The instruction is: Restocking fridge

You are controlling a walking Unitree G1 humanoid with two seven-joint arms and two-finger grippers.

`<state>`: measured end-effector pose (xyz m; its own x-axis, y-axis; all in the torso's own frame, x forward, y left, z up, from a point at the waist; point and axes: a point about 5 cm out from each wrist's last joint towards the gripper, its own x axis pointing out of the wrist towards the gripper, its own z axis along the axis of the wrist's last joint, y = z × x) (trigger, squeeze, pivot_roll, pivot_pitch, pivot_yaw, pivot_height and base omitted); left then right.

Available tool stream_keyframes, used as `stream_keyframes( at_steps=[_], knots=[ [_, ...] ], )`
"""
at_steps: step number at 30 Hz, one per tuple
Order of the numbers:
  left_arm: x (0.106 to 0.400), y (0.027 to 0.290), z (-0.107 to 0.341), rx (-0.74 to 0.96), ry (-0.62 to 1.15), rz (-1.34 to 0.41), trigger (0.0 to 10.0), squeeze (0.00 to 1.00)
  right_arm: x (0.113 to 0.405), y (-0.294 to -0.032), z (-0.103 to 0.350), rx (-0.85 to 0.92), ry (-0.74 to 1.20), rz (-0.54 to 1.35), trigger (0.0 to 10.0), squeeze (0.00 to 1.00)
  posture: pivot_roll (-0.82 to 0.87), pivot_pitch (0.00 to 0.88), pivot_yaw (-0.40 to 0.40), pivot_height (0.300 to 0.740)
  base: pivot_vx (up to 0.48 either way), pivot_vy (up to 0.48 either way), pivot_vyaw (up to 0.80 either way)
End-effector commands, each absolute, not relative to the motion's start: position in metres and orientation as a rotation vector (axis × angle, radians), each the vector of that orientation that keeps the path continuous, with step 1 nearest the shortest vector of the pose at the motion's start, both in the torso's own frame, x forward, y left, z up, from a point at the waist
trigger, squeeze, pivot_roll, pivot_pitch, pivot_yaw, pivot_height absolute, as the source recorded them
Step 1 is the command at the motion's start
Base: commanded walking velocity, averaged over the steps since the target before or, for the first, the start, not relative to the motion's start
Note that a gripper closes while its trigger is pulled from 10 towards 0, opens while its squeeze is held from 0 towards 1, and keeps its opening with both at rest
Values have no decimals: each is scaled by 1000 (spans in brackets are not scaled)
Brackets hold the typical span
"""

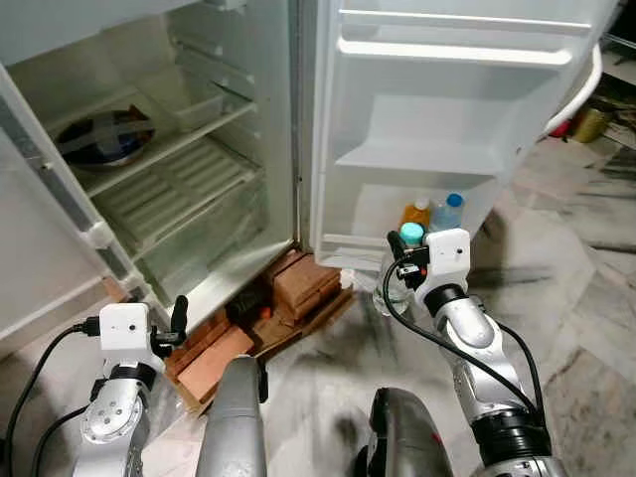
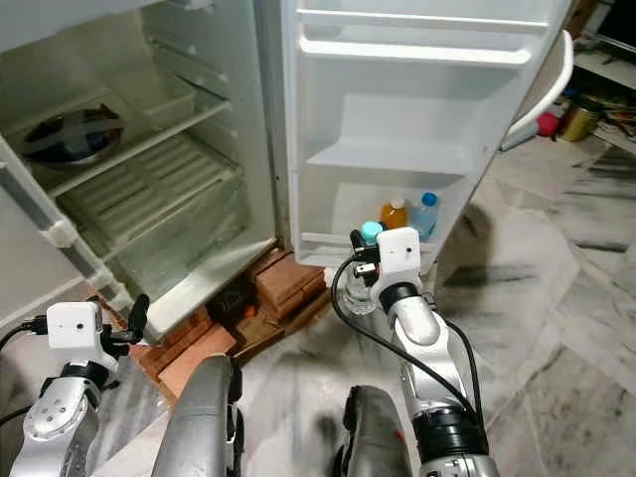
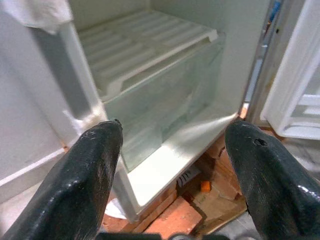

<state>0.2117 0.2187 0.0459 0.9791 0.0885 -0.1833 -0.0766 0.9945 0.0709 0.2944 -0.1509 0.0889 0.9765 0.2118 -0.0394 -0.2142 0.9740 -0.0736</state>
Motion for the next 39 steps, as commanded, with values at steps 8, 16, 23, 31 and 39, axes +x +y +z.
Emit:
stream_keyframes(
  at_steps=[8, 16, 23, 31, 39],
  knots=[
    [213, 217, 49, 83, 171, 75, 10000, 0, 302, -153, 103, -81, -32, 209, 10000, 0, 108, 116, -19, 641, 334, 0, 0],
    [213, 217, 49, 80, 172, 74, 10000, 0, 301, -153, 103, -81, -33, 209, 10000, 0, 107, 116, -18, 641, 388, 0, 0],
    [214, 217, 48, 85, 173, 66, 10000, 0, 301, -151, 103, -85, -33, 213, 10000, 0, 105, 115, -15, 641, 387, 0, 0],
    [215, 217, 48, 91, 179, 68, 10000, 0, 301, -152, 103, -74, -34, 218, 10000, 0, 106, 114, -13, 641, 294, 0, 0],
    [216, 218, 47, 91, 183, 79, 10000, 0, 301, -145, 104, -64, -38, 253, 10000, 0, 109, 111, -16, 641, 0, 0, 0]
  ],
)
